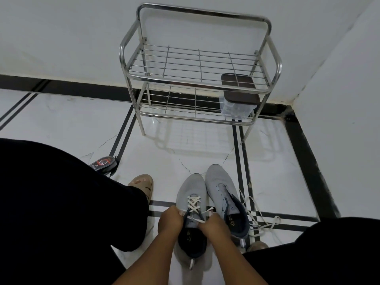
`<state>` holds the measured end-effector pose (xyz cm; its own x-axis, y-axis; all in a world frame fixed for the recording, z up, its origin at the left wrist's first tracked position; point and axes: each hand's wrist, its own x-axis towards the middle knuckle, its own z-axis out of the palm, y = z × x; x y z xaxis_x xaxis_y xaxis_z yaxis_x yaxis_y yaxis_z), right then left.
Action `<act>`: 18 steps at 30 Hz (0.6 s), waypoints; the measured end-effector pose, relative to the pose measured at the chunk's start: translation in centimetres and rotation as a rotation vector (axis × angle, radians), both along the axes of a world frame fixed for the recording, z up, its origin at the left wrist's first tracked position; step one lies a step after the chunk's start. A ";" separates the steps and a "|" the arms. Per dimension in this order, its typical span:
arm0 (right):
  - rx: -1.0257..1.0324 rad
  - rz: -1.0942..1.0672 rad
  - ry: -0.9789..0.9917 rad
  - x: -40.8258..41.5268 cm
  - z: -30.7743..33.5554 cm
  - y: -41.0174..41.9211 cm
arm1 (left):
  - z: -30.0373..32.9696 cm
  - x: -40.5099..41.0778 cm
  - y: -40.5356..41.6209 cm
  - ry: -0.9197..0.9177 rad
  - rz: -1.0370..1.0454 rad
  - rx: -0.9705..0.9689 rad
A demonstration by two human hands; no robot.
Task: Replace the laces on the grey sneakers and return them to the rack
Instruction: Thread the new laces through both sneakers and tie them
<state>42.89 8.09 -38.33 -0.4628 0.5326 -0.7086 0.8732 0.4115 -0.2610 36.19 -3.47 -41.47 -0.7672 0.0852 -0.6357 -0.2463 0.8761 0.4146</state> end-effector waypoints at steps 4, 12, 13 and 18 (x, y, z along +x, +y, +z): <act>-0.007 0.098 -0.215 0.4 -0.3 0.2 | -0.2 0.1 0.1 0.002 0.048 0.014; -0.081 0.073 -0.149 1.1 -1.3 0.2 | 2.0 -3.3 -1.0 0.014 0.863 0.341; -0.090 0.068 -0.157 1.1 -1.3 0.3 | 3.0 -4.9 -1.4 0.016 1.084 0.484; -0.104 0.066 -0.210 0.5 -1.4 0.5 | 7.2 -9.3 -1.8 0.332 0.904 0.403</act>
<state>43.43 8.58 -39.74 -0.3310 0.4252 -0.8424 0.8850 0.4497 -0.1208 26.89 -5.30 -34.22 -0.7814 -0.4493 -0.4331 -0.5616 0.2034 0.8020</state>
